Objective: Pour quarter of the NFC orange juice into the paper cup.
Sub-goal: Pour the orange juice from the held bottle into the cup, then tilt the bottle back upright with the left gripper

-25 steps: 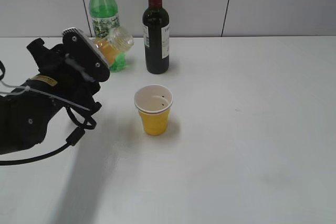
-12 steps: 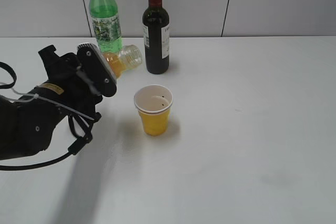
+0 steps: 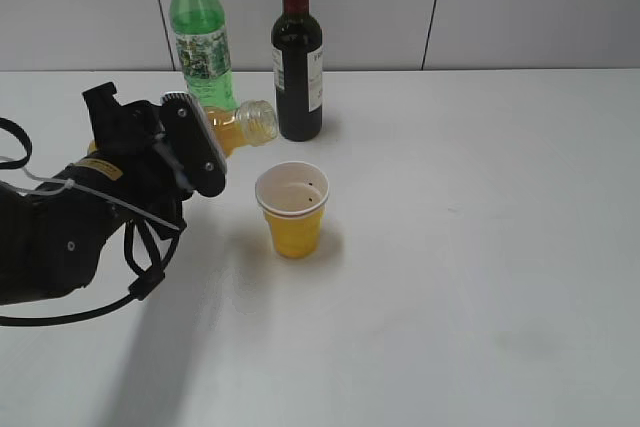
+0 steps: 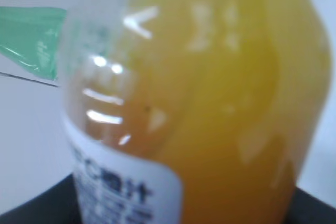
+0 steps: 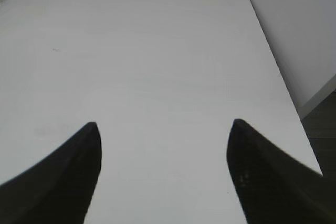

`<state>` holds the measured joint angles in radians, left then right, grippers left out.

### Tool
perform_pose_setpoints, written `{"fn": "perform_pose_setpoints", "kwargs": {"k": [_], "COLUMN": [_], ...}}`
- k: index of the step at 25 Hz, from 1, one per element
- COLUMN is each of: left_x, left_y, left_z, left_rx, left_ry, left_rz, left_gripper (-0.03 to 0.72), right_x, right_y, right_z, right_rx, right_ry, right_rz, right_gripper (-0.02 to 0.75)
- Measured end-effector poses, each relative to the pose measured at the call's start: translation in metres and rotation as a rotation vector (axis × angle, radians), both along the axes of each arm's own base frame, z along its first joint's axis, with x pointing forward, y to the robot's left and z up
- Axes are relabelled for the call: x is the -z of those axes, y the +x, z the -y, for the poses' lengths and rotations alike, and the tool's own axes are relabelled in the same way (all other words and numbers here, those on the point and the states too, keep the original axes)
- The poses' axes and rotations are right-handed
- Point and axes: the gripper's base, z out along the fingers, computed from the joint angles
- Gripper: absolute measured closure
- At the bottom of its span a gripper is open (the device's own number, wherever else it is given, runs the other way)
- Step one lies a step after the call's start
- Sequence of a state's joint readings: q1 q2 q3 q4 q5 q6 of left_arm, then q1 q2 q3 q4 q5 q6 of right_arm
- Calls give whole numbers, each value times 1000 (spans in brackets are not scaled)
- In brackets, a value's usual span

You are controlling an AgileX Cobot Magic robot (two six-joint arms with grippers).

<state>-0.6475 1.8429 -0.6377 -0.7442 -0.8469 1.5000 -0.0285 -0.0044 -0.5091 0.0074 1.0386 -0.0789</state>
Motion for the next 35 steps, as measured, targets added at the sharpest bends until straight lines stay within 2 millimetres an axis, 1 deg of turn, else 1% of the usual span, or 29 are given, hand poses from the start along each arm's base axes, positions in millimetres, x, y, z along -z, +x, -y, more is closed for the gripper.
{"fn": "perform_pose_setpoints", "kwargs": {"k": [13,20,29,35], "left_x": [0,0,-4,-5], "left_y": [0,0,2,2], "left_z": [0,0,-1,-2], "left_rx": [38,47,47,67], "left_ry": [100,126,180,251], "left_rz": [8,10,59,74], "left_gripper": [244,244,244,244], "right_x": [0,0,0,0], "right_y": [0,0,0,0], "right_z": [0,0,0,0], "right_rx": [0,0,0,0], "right_ry": [0,0,0,0], "right_rz": [0,0,0,0], "right_gripper": [147,147,147,147]}}
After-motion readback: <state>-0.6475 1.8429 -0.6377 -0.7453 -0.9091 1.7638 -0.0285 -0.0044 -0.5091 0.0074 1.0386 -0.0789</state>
